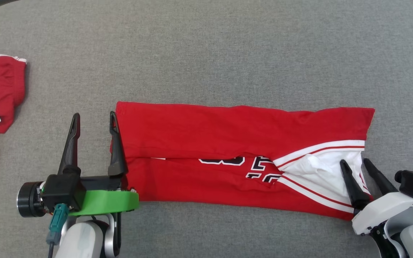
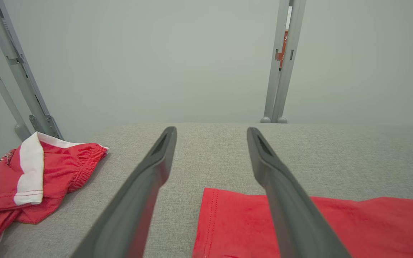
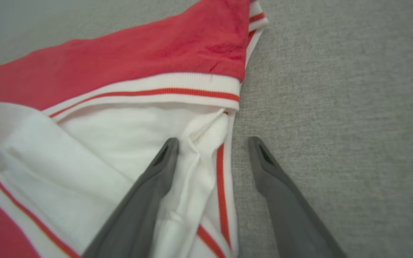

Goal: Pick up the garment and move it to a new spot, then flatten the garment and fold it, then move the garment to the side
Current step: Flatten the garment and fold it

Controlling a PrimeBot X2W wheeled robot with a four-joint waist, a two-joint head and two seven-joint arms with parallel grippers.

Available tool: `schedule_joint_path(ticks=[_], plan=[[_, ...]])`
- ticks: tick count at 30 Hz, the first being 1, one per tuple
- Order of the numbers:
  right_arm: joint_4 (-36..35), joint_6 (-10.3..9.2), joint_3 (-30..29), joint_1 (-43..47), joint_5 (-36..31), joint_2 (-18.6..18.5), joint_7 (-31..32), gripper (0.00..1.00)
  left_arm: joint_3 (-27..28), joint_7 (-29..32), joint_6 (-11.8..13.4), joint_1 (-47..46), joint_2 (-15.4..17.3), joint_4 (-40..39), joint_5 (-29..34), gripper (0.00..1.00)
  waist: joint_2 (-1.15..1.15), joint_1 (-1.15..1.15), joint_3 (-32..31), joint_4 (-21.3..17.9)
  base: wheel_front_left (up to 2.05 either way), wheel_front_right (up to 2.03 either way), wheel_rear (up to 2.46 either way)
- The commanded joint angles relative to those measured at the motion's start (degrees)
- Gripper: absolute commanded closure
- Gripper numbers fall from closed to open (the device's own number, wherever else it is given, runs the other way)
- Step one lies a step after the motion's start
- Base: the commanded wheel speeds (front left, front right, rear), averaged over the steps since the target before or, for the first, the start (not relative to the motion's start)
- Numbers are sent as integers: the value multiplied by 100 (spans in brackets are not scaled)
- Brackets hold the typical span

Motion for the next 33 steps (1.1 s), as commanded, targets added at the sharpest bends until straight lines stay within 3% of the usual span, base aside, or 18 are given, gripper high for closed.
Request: schedule_joint_path(ticks=[1,2,8,18,23,27,33], plan=[[284,-8,234,35,142,41,272,58,58,-16,-54,-57,-24,-8,63,0,0,0,71,98,0,0,0],[330,-8,300,38,218,27,304,100,83,-16,-68,-38,-36,-8,84,0,0,0,61,97,0,0,0],[164,-10,547,0,622,-274,155,100,246,-17,-156,89,-81,11,196,0,0,0,-59,-11,0,0,0],[315,-14,-44,92,1038,-1062,-159,100,362,-17,-270,339,-150,34,324,0,0,0,-354,-266,0,0,0],[300,-10,-248,111,1140,-1461,40,100,382,-17,-339,398,-190,60,375,0,0,0,-478,-361,0,0,0],[-251,-9,-199,-28,1038,-1647,316,100,414,-17,-370,446,-199,72,403,0,0,0,-568,-453,0,0,0],[-1741,-8,145,-214,676,-1384,1131,100,453,-17,-418,450,-207,81,437,0,0,0,-649,-528,0,0,0]])
